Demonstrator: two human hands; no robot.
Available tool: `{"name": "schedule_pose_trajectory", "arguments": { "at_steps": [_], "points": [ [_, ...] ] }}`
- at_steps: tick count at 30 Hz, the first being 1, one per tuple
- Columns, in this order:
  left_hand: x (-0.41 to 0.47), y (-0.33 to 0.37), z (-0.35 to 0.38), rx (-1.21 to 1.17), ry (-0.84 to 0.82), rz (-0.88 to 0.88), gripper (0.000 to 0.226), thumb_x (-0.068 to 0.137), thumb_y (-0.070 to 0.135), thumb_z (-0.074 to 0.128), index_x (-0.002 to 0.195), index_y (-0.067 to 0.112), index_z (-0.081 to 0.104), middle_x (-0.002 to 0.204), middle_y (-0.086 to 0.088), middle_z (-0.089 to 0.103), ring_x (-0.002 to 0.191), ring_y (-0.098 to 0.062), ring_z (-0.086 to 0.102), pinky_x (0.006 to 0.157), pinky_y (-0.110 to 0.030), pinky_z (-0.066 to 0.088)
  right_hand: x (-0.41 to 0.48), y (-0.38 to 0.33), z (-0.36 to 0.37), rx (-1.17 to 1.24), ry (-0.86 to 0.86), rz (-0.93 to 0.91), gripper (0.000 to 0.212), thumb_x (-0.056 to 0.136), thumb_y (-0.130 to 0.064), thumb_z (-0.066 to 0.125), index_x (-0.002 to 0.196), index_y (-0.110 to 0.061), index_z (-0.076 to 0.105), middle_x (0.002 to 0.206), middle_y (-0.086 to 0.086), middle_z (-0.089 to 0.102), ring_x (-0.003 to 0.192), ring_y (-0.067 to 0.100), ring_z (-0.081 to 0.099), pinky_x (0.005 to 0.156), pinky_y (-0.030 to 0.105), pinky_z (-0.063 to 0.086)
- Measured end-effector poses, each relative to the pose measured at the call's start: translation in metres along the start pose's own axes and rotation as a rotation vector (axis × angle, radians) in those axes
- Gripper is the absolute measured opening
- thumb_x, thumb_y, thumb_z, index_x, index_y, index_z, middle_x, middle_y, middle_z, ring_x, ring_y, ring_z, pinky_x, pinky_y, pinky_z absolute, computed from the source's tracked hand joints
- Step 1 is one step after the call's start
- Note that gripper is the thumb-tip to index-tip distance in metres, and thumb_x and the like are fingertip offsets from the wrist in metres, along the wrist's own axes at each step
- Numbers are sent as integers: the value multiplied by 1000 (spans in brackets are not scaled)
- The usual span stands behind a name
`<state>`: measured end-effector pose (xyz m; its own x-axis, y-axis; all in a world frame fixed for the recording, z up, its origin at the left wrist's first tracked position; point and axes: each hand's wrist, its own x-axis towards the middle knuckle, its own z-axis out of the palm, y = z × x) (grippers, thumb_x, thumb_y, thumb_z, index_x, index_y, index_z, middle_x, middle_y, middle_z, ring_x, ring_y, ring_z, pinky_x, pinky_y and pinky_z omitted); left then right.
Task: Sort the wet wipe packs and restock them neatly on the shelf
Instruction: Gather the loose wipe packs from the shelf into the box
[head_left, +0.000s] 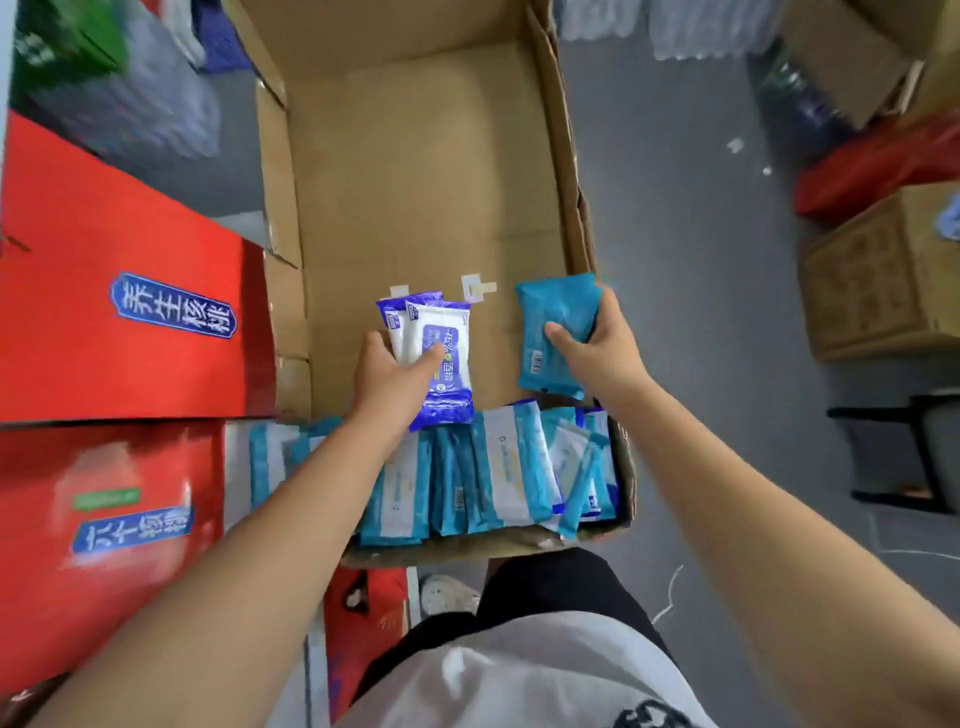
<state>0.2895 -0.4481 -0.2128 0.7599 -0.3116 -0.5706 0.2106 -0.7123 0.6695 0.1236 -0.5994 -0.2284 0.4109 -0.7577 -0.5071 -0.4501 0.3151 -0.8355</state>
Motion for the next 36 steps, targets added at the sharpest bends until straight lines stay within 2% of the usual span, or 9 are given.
{"name": "schedule_pose_trajectory", "arguments": {
  "at_steps": [3,7,9,15,18,20,26,30,36],
  "points": [
    [29,1,26,110,-34,-1,40,88,30,79,108,13,49,104,-2,64,88,-21,65,71,-31,48,38,11,10,-283,-25,-26,67,90,-17,71,144,-28,34,136,2,54,118,23,57,100,42,49],
    [56,-7,56,210,-93,-14,44,89,35,77,111,16,44,112,-3,63,98,-26,63,86,-36,50,62,33,15,-497,-142,23,84,90,-18,72,154,-25,18,147,6,48,128,27,52,107,42,43],
    [61,-11,69,228,-134,-40,43,90,36,77,111,15,45,109,-2,62,97,-25,62,81,-33,47,63,47,16,-612,-192,39,90,90,-21,73,157,-24,12,151,11,43,129,31,52,108,45,44],
    [59,-20,93,326,-256,-6,56,93,22,75,138,15,41,124,-2,64,108,-25,63,89,-32,48,50,65,14,-811,-139,-19,81,94,-26,67,157,-17,17,154,14,33,134,36,47,107,48,46],
    [57,-23,88,462,-284,16,43,98,33,66,134,13,51,128,-7,64,114,-30,63,94,-36,50,38,57,14,-851,-102,-65,76,96,-29,66,156,-16,22,163,11,22,146,33,31,114,44,38],
    [53,-19,75,514,-268,80,35,99,36,63,127,14,59,128,-8,63,115,-30,64,97,-39,51,31,44,11,-868,-83,-129,65,97,-32,63,152,-15,33,162,8,26,145,30,33,111,43,41],
    [6,-5,-11,478,-54,461,31,100,23,61,128,13,67,133,-4,64,124,-25,58,106,-35,45,-1,-13,18,-787,-119,-322,51,97,-39,61,142,-18,50,151,1,46,137,23,43,108,36,40],
    [-44,-11,-94,441,173,685,29,96,18,62,120,5,70,127,-10,68,120,-27,59,106,-35,43,-49,-56,54,-726,-159,-521,45,97,-34,63,138,-17,55,143,-3,55,135,18,44,102,22,35],
    [-139,-33,-221,408,568,790,29,94,17,62,120,5,69,125,-10,68,119,-26,59,108,-31,41,-153,-117,146,-482,-280,-908,29,93,-23,69,120,-13,67,119,-2,68,110,11,55,93,7,35]
  ]
}}
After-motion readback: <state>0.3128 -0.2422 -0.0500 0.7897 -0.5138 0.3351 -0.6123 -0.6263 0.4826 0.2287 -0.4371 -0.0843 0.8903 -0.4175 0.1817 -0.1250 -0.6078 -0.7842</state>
